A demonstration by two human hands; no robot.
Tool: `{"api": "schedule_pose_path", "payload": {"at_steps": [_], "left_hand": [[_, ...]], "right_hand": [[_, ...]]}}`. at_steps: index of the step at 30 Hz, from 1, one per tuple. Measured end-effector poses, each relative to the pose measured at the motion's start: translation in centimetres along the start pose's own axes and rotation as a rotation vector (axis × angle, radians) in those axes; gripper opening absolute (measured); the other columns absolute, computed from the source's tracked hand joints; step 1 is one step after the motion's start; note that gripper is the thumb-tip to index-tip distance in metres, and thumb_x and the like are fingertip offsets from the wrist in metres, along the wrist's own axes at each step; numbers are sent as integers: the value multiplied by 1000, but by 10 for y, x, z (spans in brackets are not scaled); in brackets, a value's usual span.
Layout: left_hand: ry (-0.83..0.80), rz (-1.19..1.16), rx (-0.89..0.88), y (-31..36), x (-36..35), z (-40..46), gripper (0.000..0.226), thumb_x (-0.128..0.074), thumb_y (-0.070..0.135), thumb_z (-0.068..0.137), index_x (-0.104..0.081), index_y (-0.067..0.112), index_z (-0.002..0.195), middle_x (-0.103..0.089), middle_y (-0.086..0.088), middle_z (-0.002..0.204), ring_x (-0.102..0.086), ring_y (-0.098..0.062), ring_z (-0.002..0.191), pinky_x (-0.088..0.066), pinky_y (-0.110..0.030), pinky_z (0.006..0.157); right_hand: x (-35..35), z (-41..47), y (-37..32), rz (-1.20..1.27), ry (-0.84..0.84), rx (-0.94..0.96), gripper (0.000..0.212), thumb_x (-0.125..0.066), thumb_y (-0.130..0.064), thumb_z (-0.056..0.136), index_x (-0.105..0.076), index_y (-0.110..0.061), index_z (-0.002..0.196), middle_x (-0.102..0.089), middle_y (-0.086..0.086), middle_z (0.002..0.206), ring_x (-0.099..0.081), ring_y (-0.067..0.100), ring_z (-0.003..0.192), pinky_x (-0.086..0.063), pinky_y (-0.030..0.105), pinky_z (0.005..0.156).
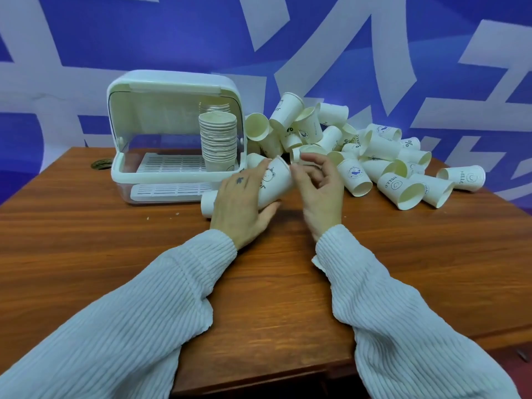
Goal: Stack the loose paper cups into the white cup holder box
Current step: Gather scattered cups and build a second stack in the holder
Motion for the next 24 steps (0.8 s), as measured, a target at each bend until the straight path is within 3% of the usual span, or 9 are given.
{"api": "schedule_pose_path", "payload": {"at_steps": [2,4,7,9,11,13,16,20,24], "left_hand": [[44,-134,144,-8,7,-1,84,-69,52,85,-39,17,155,-60,-8,137,-55,-30,123,-44,-45,104],[110,-314,289,-15,15,-2,82,-69,53,85,-39,21,154,-58,-2,141,-55,-23,125,-45,-39,104],[218,-466,386,-22,28,-3,76,-68,52,86,-41,19,150,-59,5,127,-59,-3,106,-46,-23,90],[259,-520,400,-27,33,-2,73,-66,51,87,-43,15,147,-59,10,117,-58,9,99,-43,-10,81],[258,-547,401,-28,34,-3,71,-64,52,88,-44,14,145,-59,14,112,-58,13,96,-43,-6,77],[228,-556,405,-27,33,-3,70,-64,53,89,-45,15,144,-59,16,111,-58,13,96,-45,-7,76],[262,-544,423,-25,39,-3,68,-67,48,90,-43,16,145,-58,19,111,-58,12,97,-44,-5,75],[454,-501,496,-38,63,-2,78,-67,54,89,-37,20,152,-58,4,130,-59,-8,107,-46,-14,85],[436,-447,550,-50,64,-8,79,-68,56,88,-33,27,153,-56,4,137,-58,-15,117,-52,-34,96]], "right_hand": [[3,0,7,-17,93,-10,5,-64,-24,100,-63,-21,103,-76,3,94,-69,19,96,-51,29,90],[1,-3,19,-145,93,-100,4,-62,-25,100,-63,-22,97,-71,-3,92,-65,13,89,-49,30,84],[-18,-14,35,-336,-153,-270,17,-70,-37,94,-64,-23,103,-73,-4,93,-68,7,82,-51,28,74],[-35,-22,39,-374,-348,-314,37,-73,-48,87,-63,-25,115,-76,-8,95,-71,4,88,-54,29,80],[-49,-28,41,-398,-474,-323,57,-74,-51,82,-58,-25,130,-78,-11,99,-71,5,98,-56,36,92],[-55,-29,44,-390,-519,-319,51,-73,-42,84,-61,-22,129,-79,-7,96,-74,13,94,-59,49,92],[-53,-22,37,-433,-393,-210,17,-68,-24,87,-71,-23,104,-75,-4,86,-72,15,81,-61,50,79],[-38,8,-13,-261,45,18,11,-67,-12,91,-67,-21,96,-67,-13,86,-60,-3,78,-50,22,75],[-62,45,-60,-260,64,240,13,-65,-16,95,-65,-29,95,-68,-18,91,-62,-5,89,-43,8,81]]}}
Point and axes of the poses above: each hand's wrist, its own z-axis towards the middle knuckle, its own x-axis out of the back of the hand, y = z × x, the point moved 4 cm from there along z, towards the middle knuckle
